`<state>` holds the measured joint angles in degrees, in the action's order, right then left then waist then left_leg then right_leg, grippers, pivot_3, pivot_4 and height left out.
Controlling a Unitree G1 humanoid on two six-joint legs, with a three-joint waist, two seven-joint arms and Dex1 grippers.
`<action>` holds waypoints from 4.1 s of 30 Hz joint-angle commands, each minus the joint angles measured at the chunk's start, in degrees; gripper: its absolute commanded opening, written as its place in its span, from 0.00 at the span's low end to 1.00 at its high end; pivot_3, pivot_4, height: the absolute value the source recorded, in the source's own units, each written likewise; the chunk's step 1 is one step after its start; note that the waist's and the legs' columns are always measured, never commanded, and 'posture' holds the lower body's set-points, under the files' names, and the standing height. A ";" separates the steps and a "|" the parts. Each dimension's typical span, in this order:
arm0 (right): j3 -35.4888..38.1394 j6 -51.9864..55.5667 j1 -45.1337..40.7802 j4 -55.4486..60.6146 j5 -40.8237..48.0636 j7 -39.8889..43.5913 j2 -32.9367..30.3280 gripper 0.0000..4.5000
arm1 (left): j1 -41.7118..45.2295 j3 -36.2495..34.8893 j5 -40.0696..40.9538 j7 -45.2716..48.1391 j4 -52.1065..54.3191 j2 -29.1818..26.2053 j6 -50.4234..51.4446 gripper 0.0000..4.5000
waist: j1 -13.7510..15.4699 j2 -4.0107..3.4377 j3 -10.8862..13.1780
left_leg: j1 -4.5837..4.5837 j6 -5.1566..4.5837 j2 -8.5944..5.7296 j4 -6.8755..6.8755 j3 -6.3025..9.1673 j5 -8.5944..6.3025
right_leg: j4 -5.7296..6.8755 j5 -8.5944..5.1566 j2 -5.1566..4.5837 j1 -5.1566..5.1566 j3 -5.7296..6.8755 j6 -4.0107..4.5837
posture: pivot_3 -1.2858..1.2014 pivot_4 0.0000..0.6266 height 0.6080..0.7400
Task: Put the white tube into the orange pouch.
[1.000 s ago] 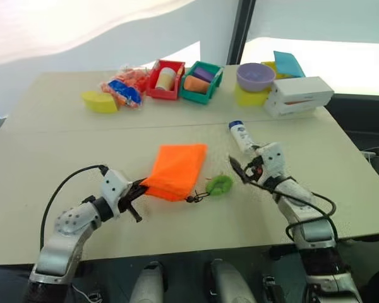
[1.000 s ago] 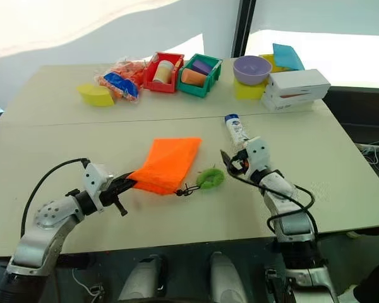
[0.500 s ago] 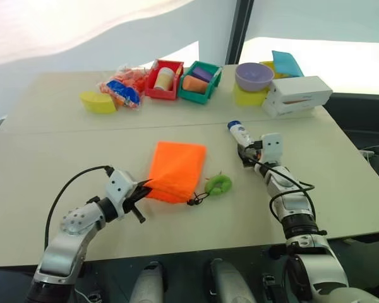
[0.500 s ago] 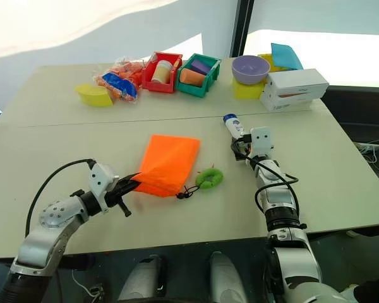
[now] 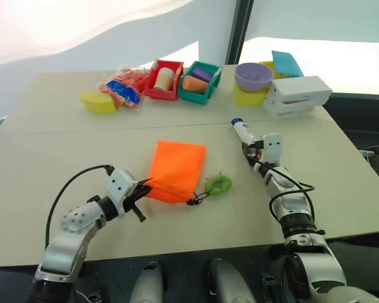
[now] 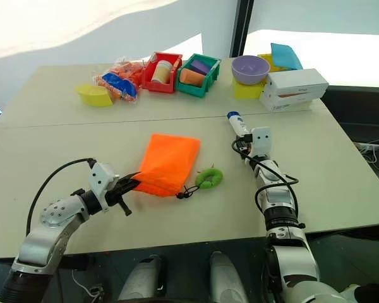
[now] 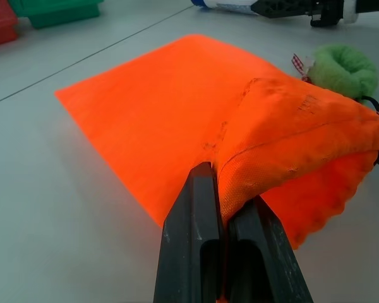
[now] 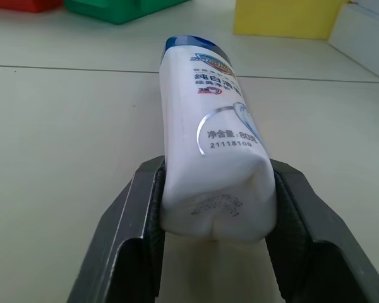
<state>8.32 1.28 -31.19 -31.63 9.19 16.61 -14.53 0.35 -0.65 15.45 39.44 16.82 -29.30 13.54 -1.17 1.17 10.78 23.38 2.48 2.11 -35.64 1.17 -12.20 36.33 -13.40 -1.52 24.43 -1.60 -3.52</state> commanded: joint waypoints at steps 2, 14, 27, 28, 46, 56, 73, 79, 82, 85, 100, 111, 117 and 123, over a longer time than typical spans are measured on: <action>-0.36 -0.70 3.51 10.92 1.95 4.18 -1.16 0.37 | 0.77 -0.17 0.71 0.26 0.70 0.11 -0.15 0.00 | 0.10 0.00 0.00 | 0.00 0.00 0.00 0.01 0.00 0.00 | 0.00 -0.01 0.00 0.00 0.00 -0.01 | 0.52 0.24 1.00; -6.98 24.26 33.18 60.13 25.03 31.69 -19.99 0.37 | 6.64 -3.02 9.00 3.26 -0.54 -1.12 9.53 0.00 | 0.18 -0.02 0.02 | -0.02 0.00 0.03 -0.04 0.04 -0.01 | 0.02 -0.18 0.01 -0.02 0.00 -0.23 | 0.52 0.24 1.00; -19.26 32.48 29.99 66.41 22.25 25.06 -16.87 0.37 | 11.92 -1.24 13.10 7.03 0.92 -3.52 17.27 0.00 | 0.49 0.03 0.02 | 0.10 0.03 0.01 -0.25 0.04 -0.02 | -0.05 -0.18 -0.03 -0.02 0.05 -0.21 | 0.52 0.24 1.00; -19.92 32.68 29.72 65.87 21.43 24.01 -16.28 0.37 | 12.04 -1.15 13.23 7.00 1.26 -3.49 17.57 0.00 | 0.47 0.04 0.02 | 0.10 0.03 0.00 -0.25 0.04 -0.02 | -0.06 -0.18 -0.04 -0.02 0.04 -0.21 | 0.52 0.24 1.00; -17.42 29.10 33.24 65.33 13.74 12.47 -9.95 0.37 | 12.53 0.04 15.55 8.23 4.92 -4.22 21.72 0.00 | 0.40 0.05 0.02 | 0.12 0.02 0.00 -0.25 0.05 -0.02 | -0.08 -0.18 -0.03 -0.02 0.04 -0.21 | 0.52 0.24 1.00; -20.38 33.40 28.28 63.73 9.64 5.40 -5.00 0.37 | 13.03 1.63 16.92 9.35 6.56 -4.36 23.56 0.00 | 0.33 0.04 0.02 | 0.12 0.02 0.01 -0.25 0.05 -0.02 | -0.08 -0.18 -0.03 -0.02 0.04 -0.20 | 0.52 0.24 1.00; -25.47 42.07 15.56 59.31 3.02 -0.19 0.33 0.37 | 14.24 4.75 17.71 8.01 8.22 -2.15 25.26 0.00 | 0.22 0.04 0.02 | 0.13 0.02 0.01 -0.24 0.06 -0.02 | -0.08 -0.17 -0.02 -0.01 0.04 -0.20 | 0.52 0.24 1.00; -27.33 46.59 10.44 55.16 -0.39 -2.59 2.39 0.37 | 14.04 4.96 17.53 7.59 8.31 -1.56 24.99 0.00 | 0.10 0.04 0.02 | 0.12 0.01 0.01 -0.24 0.06 -0.02 | -0.06 -0.16 -0.01 0.00 0.05 -0.19 | 0.52 0.24 1.00; -26.88 46.33 10.23 56.01 1.34 -0.46 3.09 0.57 | 13.48 4.36 17.15 7.33 7.69 -1.65 24.48 0.00 | 0.22 0.04 0.02 | 0.13 0.01 0.00 -0.24 0.07 -0.02 | -0.06 -0.16 -0.02 0.00 0.05 -0.19 | 0.52 0.24 1.00; -26.81 46.23 10.61 57.25 1.64 0.45 2.80 0.82 | 12.83 3.08 17.01 6.81 6.50 -1.69 23.93 0.00 | 0.17 0.04 0.02 | 0.14 0.01 -0.01 -0.24 0.06 -0.02 | -0.06 -0.16 -0.03 0.00 0.04 -0.20 | 0.52 0.24 1.00; -20.57 43.96 17.83 62.78 10.40 13.42 -6.49 0.47 | 12.18 -3.06 19.24 6.20 -0.44 -0.78 23.56 0.00 | -0.03 0.04 0.02 | 0.12 0.00 0.01 -0.23 0.07 -0.03 | -0.08 -0.17 -0.02 0.00 0.05 -0.20 | 0.52 0.24 1.00; -27.49 41.93 12.43 53.88 5.56 11.49 -2.79 0.01 | 11.45 -3.50 20.62 5.70 1.61 -0.98 24.61 0.00 | 0.06 0.04 0.02 | 0.12 0.00 0.02 -0.20 0.07 -0.03 | -0.08 -0.17 -0.02 0.02 0.06 -0.20 | 0.52 0.24 1.00; -27.79 39.28 10.45 49.66 1.96 9.12 -0.52 0.01 | 9.16 -4.56 20.96 4.84 3.68 -1.95 24.86 0.00 | 0.05 0.04 0.02 | 0.12 0.00 0.02 -0.19 0.07 -0.03 | -0.08 -0.17 -0.02 0.02 0.06 -0.19 | 0.52 0.24 1.00; -22.35 37.38 15.39 58.17 6.21 17.41 -9.33 0.01 | 5.33 -6.60 18.10 5.53 2.16 -6.23 21.90 0.00 | 0.39 0.04 0.03 | 0.13 0.00 0.00 -0.16 0.06 -0.03 | -0.11 -0.18 -0.06 0.02 0.06 -0.19 | 0.52 0.24 1.00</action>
<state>-16.90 40.28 -16.48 22.44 13.47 31.31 -22.14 5.84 -4.46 34.33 44.66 18.48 -34.48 37.19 -0.78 1.21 10.81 23.52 2.48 2.11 -35.79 1.23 -12.23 36.17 -13.58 -1.60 24.45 -1.54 -3.71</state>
